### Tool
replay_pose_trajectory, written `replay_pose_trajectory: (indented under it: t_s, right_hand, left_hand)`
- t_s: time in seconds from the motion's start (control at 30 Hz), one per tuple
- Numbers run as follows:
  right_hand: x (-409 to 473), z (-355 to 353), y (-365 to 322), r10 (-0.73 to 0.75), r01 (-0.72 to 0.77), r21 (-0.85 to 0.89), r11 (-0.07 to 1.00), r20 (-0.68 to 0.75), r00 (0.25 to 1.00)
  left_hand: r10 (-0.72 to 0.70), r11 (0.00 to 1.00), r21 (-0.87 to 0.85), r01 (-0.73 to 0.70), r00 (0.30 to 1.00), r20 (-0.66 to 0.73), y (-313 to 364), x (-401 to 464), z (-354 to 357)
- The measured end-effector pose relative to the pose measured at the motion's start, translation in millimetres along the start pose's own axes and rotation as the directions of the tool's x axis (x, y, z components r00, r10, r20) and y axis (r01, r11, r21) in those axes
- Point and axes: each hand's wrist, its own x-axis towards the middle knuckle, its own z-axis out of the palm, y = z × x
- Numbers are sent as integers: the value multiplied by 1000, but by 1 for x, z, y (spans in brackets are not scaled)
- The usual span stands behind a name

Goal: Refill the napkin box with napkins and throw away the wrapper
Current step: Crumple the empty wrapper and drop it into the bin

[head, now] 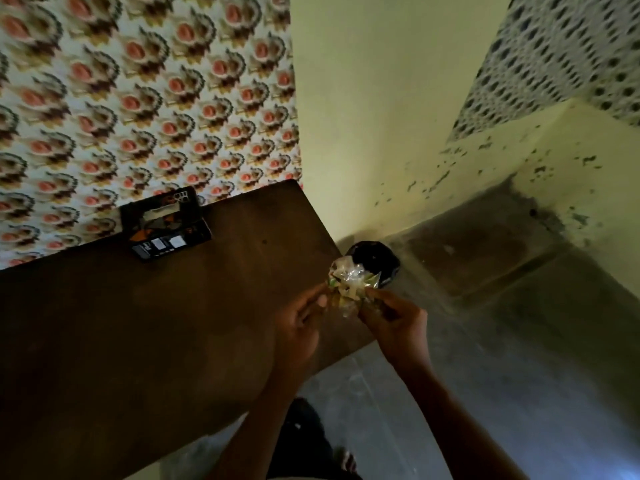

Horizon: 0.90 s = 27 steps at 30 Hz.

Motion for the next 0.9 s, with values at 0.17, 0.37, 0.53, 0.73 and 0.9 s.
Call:
replay_pose_trajectory:
  t_s: [0.17,0.37,0.53,0.73,0.9]
  right_hand:
    - [40,-36,14,-26,25,-20,999,-39,999]
    - [123,-66,37,39,-40,-12,999,-34,999]
    - [208,-86,52,97,-96,-33,995,24,995]
    - [307,-93,76,163,-160,-47,986,58,985]
    - [389,-85,127,246,-234,-96,967,136,960]
  left_hand:
    - [35,998,55,-35,999,-4,-5,21,58]
    - [-11,996,88,19,996,-89,-33,80,117]
    - [-100,987,110,117,984,-150,-51,145,168]
    - [-174,969,141,205,963,-204,-74,225,222]
    - [-286,943,77,323,908,-307,-108,294,258]
